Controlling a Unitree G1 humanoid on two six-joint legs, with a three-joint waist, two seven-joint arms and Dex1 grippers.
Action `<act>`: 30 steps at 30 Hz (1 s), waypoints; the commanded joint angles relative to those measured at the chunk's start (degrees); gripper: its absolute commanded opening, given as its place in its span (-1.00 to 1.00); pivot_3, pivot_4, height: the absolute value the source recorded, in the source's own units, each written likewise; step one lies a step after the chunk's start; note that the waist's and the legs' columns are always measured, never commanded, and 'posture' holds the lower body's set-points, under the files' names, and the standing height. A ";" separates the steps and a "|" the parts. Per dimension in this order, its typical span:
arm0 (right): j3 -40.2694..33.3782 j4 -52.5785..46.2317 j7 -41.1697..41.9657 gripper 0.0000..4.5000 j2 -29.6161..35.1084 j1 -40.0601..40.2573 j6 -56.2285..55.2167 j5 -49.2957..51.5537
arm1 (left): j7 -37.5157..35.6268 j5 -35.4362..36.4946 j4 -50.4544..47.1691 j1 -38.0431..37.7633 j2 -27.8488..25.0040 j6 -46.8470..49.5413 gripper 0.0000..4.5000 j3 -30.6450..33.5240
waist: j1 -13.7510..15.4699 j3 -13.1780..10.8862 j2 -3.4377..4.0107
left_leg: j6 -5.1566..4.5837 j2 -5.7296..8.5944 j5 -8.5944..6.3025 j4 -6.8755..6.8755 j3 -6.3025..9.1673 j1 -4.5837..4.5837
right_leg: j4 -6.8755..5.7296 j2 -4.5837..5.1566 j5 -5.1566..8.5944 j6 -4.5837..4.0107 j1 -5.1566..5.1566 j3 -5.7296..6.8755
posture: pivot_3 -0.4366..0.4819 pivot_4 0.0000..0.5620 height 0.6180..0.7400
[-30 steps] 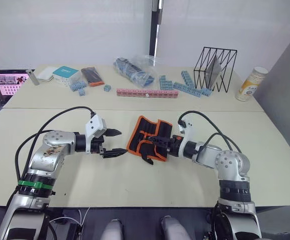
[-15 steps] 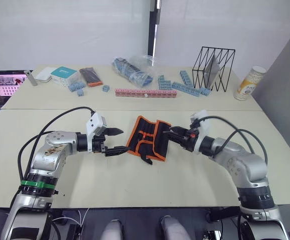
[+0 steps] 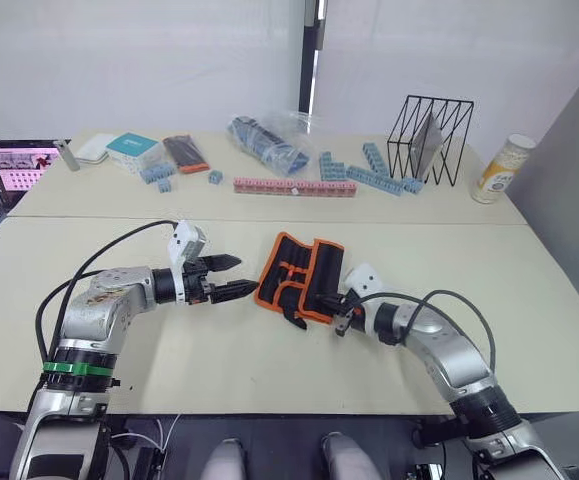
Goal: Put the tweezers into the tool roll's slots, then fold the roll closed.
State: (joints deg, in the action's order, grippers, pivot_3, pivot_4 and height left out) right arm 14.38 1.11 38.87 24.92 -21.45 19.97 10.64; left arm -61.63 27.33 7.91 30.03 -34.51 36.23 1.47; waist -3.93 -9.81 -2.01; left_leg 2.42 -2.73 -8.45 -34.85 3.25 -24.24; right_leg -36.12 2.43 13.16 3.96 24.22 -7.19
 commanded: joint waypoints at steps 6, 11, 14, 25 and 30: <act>0.72 2.67 -0.10 -0.96 0.28 1.80 0.39 -3.43 | 6.72 2.37 2.54 1.72 3.67 9.19 1.00 1.20 | 0.24 0.02 -0.03 | 0.00 0.00 0.00 -0.10 0.01 0.06 | -0.01 0.00 0.01 -0.02 -0.10 0.01 | -0.05 -0.47 1.00; 0.72 2.32 -0.36 -0.96 -0.11 1.78 0.67 -3.60 | 10.18 0.70 6.26 2.83 6.07 10.95 1.00 -0.15 | 0.16 0.03 -0.04 | 0.01 0.00 0.00 -0.10 0.01 0.07 | -0.02 0.00 0.00 -0.01 -0.10 0.01 | -0.05 -0.47 1.00; 0.41 2.30 -0.88 -0.96 -0.40 1.89 0.82 -3.62 | 12.34 -0.75 8.56 3.94 7.02 11.13 1.00 -0.97 | 0.25 0.05 -0.06 | 0.01 0.01 0.00 -0.11 0.02 0.09 | -0.03 0.00 -0.01 0.01 -0.13 0.02 | -0.05 -0.47 1.00; 0.08 2.59 -1.04 -1.00 -0.74 1.63 0.97 -4.47 | 10.75 1.55 7.24 5.87 10.53 14.14 -0.41 -0.98 | 0.14 0.07 -0.05 | 0.02 0.01 0.01 -0.13 0.01 0.12 | -0.03 0.00 -0.02 0.01 -0.15 0.01 | -0.05 -0.47 1.00; 0.29 2.11 -1.14 -1.00 -0.78 1.53 1.25 -4.79 | 11.51 0.78 6.67 7.44 11.13 11.70 -0.99 0.01 | 0.16 0.07 -0.05 | 0.02 0.01 0.01 -0.15 0.00 0.11 | 0.00 0.00 -0.02 0.01 -0.16 0.00 | -0.05 -0.47 1.00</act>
State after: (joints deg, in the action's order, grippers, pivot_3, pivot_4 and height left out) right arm 14.19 1.58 38.25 23.81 -21.09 18.99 7.69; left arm -50.06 27.44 16.66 35.82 -23.36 49.93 0.26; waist -3.77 -9.74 -2.06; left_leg 2.44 -2.72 -8.44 -35.00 3.25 -24.12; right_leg -36.12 2.44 13.15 3.97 24.06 -7.19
